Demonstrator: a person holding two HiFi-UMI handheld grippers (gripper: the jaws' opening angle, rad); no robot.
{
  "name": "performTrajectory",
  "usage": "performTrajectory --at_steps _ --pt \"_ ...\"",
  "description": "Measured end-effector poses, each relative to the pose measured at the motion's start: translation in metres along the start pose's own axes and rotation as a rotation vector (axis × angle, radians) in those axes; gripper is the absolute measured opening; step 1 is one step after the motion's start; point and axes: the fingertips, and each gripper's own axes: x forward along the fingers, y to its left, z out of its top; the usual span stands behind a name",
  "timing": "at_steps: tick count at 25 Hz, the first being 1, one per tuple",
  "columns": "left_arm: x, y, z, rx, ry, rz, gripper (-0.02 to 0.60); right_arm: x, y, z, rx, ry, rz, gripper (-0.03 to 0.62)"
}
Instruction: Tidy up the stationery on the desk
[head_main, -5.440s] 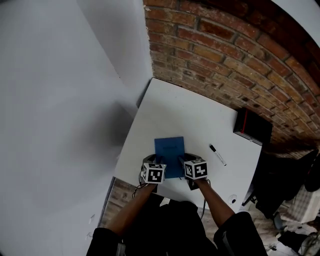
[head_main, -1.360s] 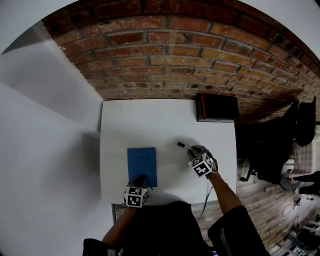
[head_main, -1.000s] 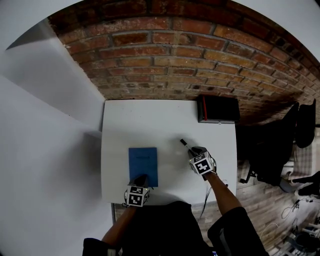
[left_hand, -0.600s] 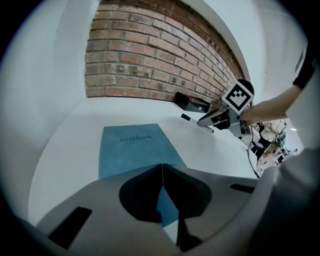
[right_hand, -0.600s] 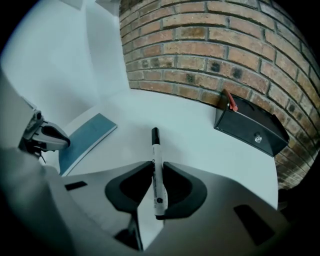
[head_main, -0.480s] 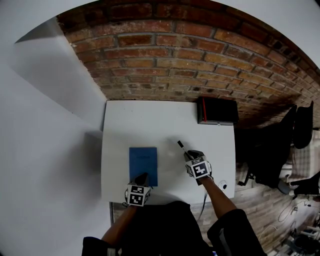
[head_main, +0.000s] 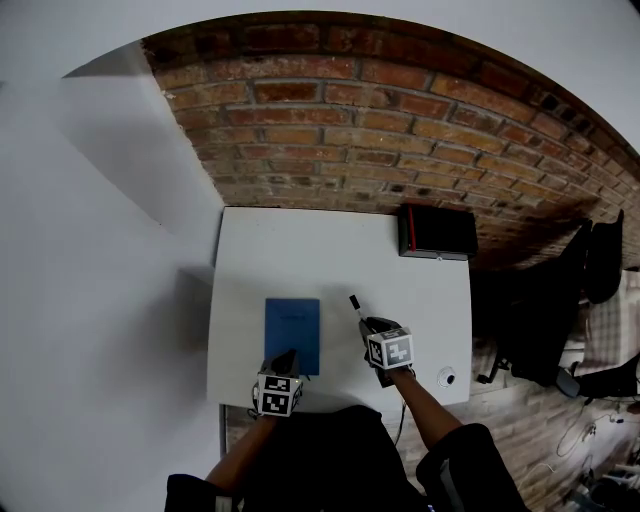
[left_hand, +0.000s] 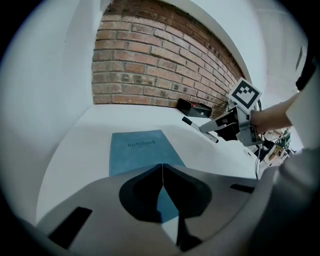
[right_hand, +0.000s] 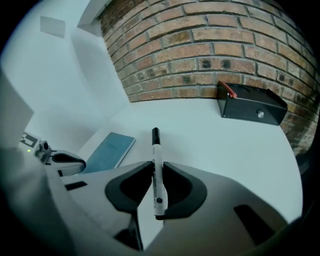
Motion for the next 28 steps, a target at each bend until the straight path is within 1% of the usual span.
performTrajectory --at_steps 3,7,16,21,25,28 --pt "-0.008 0.000 0.007 -0.007 -0.018 0.006 0.015 0.003 0.012 -0.011 0.099 -0.012 0.041 0.083" --pt "-0.013 0.002 0.000 -0.011 -0.030 0.016 0.015 0.005 0.033 -0.021 0.227 -0.028 0.103 0.083" --pt "-0.029 0.006 -0.006 -0.024 -0.040 0.040 0.015 0.015 0.071 -0.034 0.355 -0.040 0.171 0.083" --pt "-0.033 0.013 -0.017 -0.047 -0.040 0.061 0.015 0.024 0.083 -0.046 0.497 -0.042 0.209 0.083" --pt "-0.038 0.018 -0.025 -0.061 -0.023 0.075 0.015 0.031 0.092 -0.054 0.584 -0.038 0.248 0.083" --pt "-0.037 0.021 -0.031 -0.065 -0.024 0.082 0.015 0.036 0.094 -0.055 0.661 -0.042 0.274 0.083"
